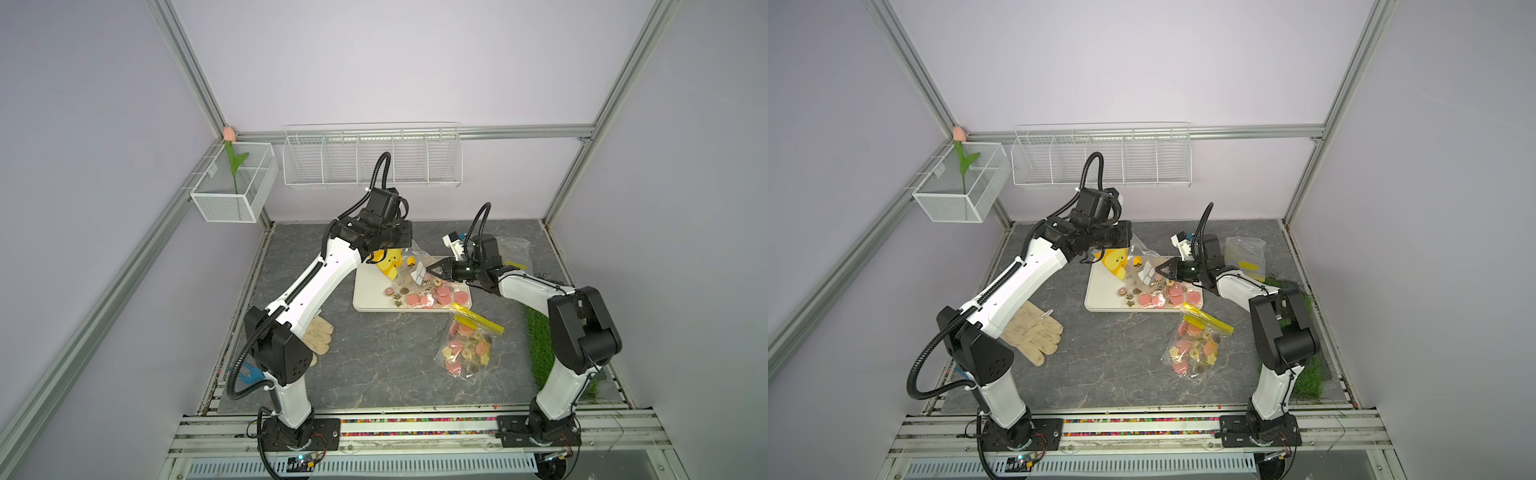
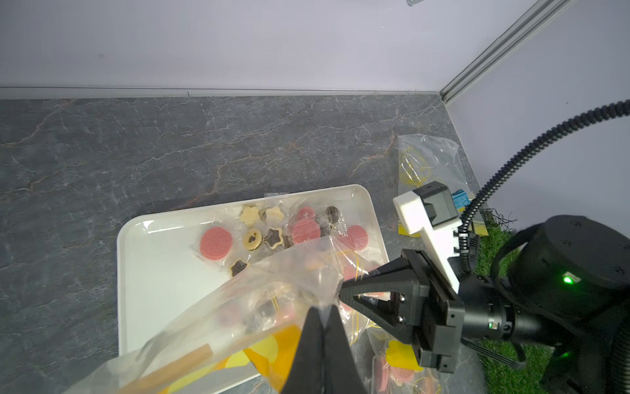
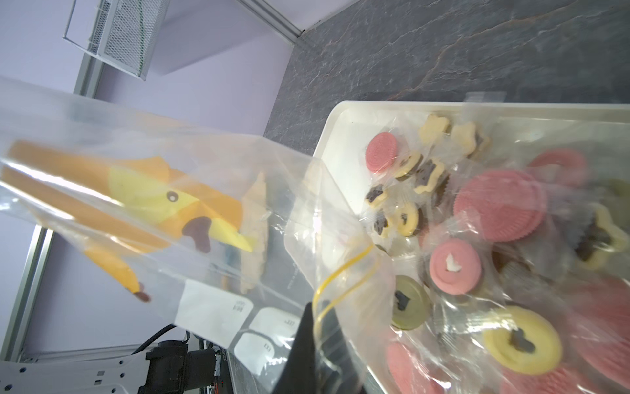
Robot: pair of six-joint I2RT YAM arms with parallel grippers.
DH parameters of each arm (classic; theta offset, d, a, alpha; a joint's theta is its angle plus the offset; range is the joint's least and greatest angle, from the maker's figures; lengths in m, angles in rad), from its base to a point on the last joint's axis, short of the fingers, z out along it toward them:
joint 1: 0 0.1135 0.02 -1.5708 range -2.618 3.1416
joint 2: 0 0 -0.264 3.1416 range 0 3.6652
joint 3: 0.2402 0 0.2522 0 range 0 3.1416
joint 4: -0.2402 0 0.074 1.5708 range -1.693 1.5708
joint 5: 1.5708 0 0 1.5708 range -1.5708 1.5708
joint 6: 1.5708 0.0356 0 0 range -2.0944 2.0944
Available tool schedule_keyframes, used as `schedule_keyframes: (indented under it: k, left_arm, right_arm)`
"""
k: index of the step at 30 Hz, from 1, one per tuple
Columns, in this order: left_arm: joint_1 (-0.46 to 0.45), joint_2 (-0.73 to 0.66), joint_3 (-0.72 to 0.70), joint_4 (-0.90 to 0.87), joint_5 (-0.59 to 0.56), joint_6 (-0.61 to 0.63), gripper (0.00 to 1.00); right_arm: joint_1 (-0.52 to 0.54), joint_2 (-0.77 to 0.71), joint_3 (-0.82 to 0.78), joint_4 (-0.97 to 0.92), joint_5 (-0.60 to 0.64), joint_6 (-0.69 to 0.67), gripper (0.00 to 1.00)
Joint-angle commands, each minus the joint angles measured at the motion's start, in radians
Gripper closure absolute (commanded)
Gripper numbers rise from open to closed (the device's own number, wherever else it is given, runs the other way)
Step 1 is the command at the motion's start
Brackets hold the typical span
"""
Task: Pour cookies out of the ziploc bag
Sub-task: 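Pour the cookies out of the ziploc bag onto the tray.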
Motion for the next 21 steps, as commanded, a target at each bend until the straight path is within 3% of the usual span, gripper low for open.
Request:
schedule_keyframes:
  k: [1, 8, 21]
  left_arm:
    - [0.008, -0.024, 0.048, 0.003, -0.076, 0.036, 1.0]
    - [0.008, -0.051, 0.021, -0.002, -0.104, 0.047, 1.0]
    - [0.024, -0.15, -0.125, 0.047, -0.149, 0.043, 1.0]
  right_arm:
    - [0.016, 0.049, 0.008, -0.037, -0.002, 0.007, 0.93]
    - [0.039, 0.079, 0.039, -0.01, -0.014, 0.032, 0.93]
    - [0.052, -0.002, 0.043, -0.049, 0.017, 0.03, 0.93]
